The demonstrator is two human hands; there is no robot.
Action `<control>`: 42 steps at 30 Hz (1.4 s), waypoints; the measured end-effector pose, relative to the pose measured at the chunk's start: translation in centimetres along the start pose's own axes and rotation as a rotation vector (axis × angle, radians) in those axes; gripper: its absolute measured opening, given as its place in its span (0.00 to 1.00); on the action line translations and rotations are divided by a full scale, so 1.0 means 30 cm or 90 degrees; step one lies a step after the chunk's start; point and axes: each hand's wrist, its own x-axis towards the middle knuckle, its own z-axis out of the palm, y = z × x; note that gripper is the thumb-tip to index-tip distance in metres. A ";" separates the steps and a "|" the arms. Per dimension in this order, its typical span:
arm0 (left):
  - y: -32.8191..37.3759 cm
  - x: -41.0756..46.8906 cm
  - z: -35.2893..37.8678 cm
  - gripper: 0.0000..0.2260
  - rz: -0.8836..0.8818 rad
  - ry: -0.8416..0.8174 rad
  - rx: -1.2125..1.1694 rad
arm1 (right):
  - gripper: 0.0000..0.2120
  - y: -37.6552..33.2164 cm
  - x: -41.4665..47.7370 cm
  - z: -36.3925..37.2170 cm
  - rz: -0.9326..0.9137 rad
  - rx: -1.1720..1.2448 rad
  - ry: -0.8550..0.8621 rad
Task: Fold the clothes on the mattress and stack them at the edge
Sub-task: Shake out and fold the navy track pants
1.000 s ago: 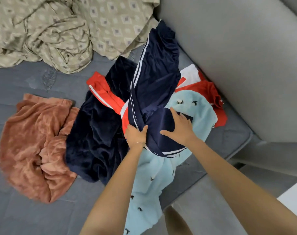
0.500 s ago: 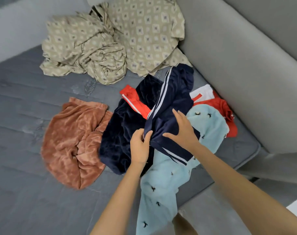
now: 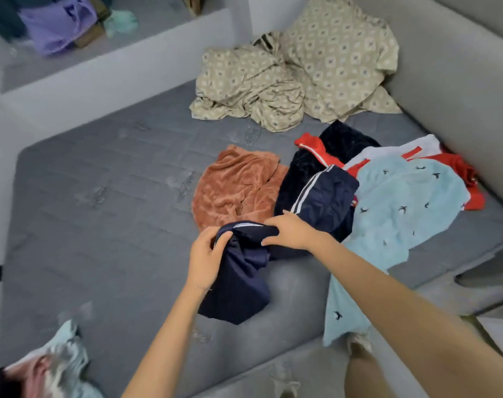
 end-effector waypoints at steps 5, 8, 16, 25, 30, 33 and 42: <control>-0.038 -0.077 -0.215 0.10 -0.033 0.074 -0.032 | 0.15 -0.193 -0.037 0.177 0.007 0.013 -0.057; -0.037 -0.080 -0.267 0.10 -0.036 0.095 -0.037 | 0.15 -0.201 -0.072 0.232 0.027 0.024 -0.064; -0.144 -0.075 -0.332 0.05 -0.143 0.213 0.029 | 0.10 -0.104 -0.112 0.224 0.092 0.030 -0.106; -0.202 -0.125 -0.319 0.11 -0.198 0.063 -0.050 | 0.18 -0.366 0.018 0.199 0.025 0.239 -0.037; -0.182 -0.157 -0.325 0.12 -0.159 -0.107 -0.168 | 0.09 -0.550 0.070 0.259 -0.027 0.308 -0.130; -0.210 -0.169 -0.413 0.09 -0.138 -0.126 -0.153 | 0.06 -0.665 0.090 0.316 -0.038 0.320 -0.139; -0.399 -0.251 -0.789 0.22 -0.070 -0.164 0.045 | 0.16 -0.941 0.154 0.555 0.037 0.325 -0.178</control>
